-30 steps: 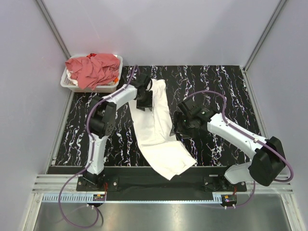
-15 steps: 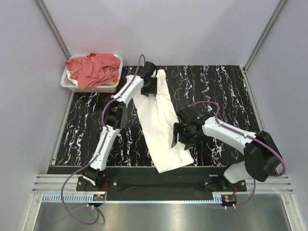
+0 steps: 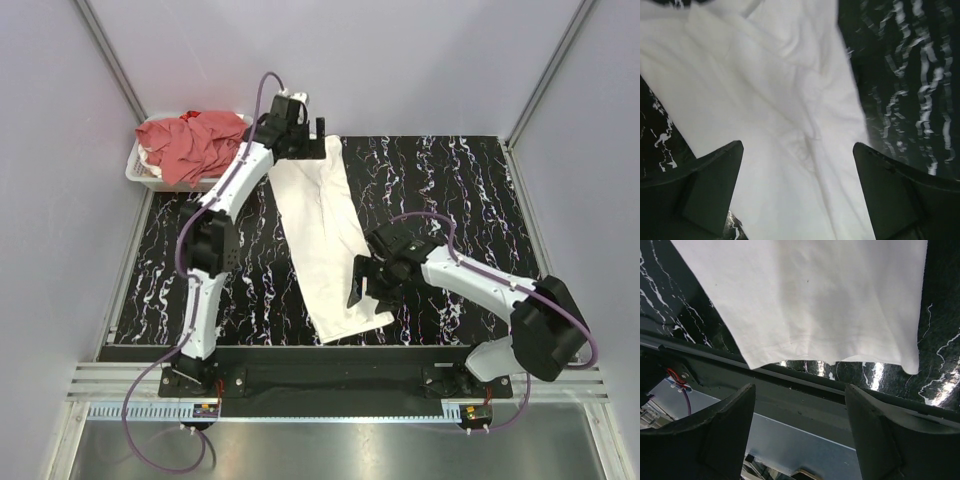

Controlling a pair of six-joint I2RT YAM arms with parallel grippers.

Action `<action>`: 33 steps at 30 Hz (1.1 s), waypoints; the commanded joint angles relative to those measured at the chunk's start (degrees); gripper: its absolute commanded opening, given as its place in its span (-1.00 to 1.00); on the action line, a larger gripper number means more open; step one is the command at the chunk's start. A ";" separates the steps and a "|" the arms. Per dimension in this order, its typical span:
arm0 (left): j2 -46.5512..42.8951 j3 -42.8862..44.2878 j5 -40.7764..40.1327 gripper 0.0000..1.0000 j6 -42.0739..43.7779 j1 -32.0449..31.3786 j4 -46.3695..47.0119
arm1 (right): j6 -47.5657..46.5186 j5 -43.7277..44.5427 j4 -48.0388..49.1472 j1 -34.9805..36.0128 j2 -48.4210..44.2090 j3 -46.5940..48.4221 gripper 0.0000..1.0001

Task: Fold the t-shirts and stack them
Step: Fold the tshirt

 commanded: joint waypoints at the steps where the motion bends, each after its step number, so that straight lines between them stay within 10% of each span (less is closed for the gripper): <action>1: -17.02 -5.96 2.63 0.98 1.24 -2.78 4.97 | 0.75 1.12 1.09 0.36 -4.86 3.08 0.59; 19: -62.73 -68.95 5.19 0.98 -16.49 -18.31 2.94 | 4.88 16.06 -5.24 -3.42 -22.18 -2.09 0.88; 33: -74.61 -92.28 -4.74 0.92 -36.46 -38.37 8.39 | 9.01 18.08 -5.68 -3.86 -25.18 -12.73 0.79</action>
